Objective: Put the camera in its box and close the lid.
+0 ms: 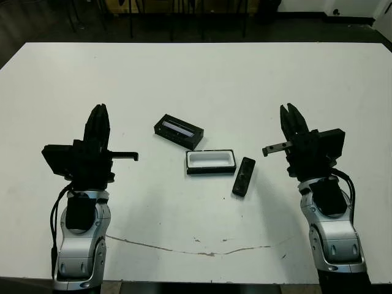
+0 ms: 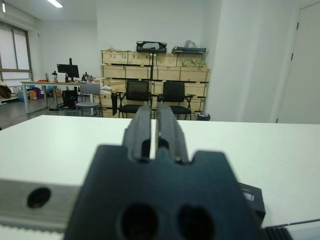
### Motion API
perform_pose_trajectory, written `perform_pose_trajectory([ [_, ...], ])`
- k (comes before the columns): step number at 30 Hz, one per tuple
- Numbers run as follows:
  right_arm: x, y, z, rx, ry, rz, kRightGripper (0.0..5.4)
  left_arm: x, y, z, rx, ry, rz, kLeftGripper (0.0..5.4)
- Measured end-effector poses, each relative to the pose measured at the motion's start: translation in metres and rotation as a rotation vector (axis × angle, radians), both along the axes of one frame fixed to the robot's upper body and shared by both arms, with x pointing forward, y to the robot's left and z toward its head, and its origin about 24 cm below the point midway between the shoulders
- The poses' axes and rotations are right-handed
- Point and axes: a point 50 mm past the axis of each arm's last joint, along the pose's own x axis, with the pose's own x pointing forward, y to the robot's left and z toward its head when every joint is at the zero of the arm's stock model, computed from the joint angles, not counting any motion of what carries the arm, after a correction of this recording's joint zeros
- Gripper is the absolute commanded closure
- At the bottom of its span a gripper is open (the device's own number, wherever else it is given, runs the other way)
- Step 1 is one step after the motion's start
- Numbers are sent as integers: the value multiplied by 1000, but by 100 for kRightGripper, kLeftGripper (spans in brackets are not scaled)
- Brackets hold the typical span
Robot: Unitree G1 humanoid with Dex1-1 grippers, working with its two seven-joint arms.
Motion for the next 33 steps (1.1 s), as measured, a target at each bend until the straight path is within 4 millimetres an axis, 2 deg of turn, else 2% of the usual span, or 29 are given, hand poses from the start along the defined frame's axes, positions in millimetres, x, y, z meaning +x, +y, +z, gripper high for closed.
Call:
perform_pose_trajectory([
  [15,3,-2,3,-15,11,39,540,0,-2,0,0,0,-4,538],
  [20,1,-15,9,-71,17,104,540,-3,-2,-3,-5,12,0,538],
  [28,12,-37,36,-245,61,215,540,-3,-3,-3,-5,11,-6,538],
  [33,25,-43,57,-480,113,283,540,-4,-2,-3,-1,7,-5,538],
])
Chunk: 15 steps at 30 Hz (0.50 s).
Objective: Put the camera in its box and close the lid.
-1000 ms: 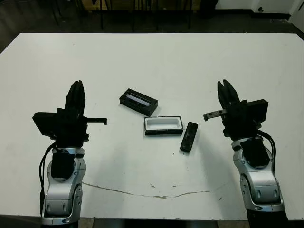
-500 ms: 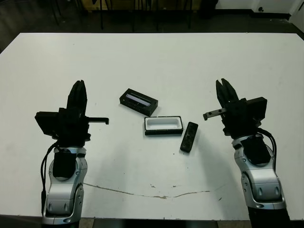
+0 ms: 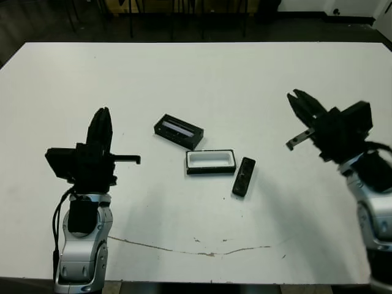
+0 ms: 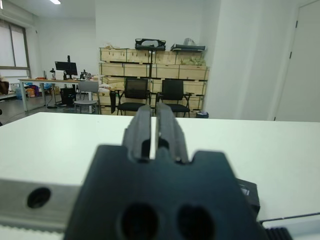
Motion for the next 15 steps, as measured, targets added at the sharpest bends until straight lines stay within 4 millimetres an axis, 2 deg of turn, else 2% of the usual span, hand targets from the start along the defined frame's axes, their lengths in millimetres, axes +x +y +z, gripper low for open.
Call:
perform_pose_trajectory([
  [8,26,7,29,-369,12,185,540,-2,1,0,5,2,3,538],
  [15,33,15,23,-446,62,275,540,-4,1,1,12,-5,5,538],
])
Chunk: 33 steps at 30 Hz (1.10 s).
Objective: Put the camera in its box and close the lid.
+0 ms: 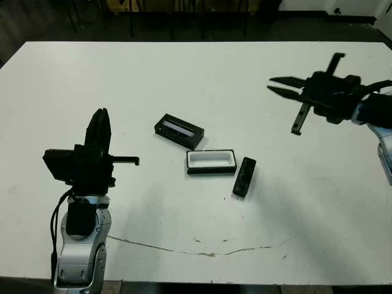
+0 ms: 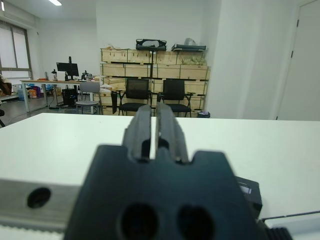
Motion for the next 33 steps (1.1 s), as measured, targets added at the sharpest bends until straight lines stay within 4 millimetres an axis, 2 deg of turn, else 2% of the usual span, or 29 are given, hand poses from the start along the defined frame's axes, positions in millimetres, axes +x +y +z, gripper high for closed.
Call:
perform_pose_trajectory([
  [7,-4,2,-13,-66,97,21,540,-1,0,-2,6,10,3,538],
  [16,-18,-4,-27,-338,330,88,540,-1,0,-2,6,9,3,538],
  [20,-22,0,-26,-421,402,126,540,-1,0,-2,7,10,-2,538],
  [29,-26,4,-28,-466,460,166,540,-1,0,-2,7,12,-2,538],
  [33,-28,3,-35,-429,510,154,540,-1,0,-2,7,16,-2,538],
])
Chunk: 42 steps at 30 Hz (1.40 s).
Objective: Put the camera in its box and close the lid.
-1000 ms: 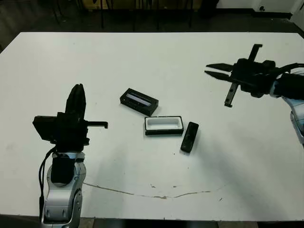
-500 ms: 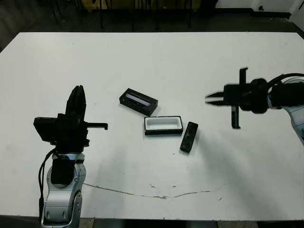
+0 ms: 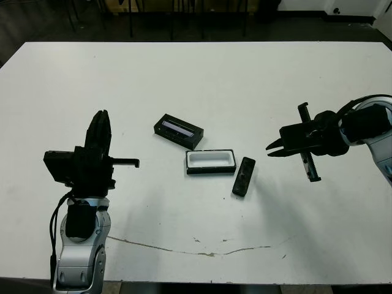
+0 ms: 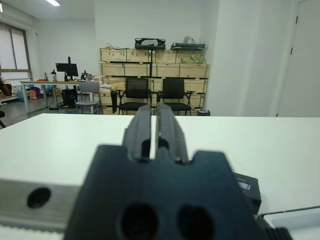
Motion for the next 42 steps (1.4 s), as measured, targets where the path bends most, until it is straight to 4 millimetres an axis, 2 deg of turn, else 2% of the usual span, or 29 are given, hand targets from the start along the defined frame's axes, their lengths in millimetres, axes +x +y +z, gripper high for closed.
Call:
perform_pose_trajectory([
  [4,-2,-1,-15,41,54,-4,540,0,0,0,1,-1,-3,538],
  [14,0,-3,-36,49,125,-39,540,1,0,1,2,2,-1,538],
  [27,-1,-3,-43,17,110,-22,540,1,0,1,2,7,-3,538],
  [42,5,-3,-53,78,108,-63,540,0,0,1,4,4,-6,538],
])
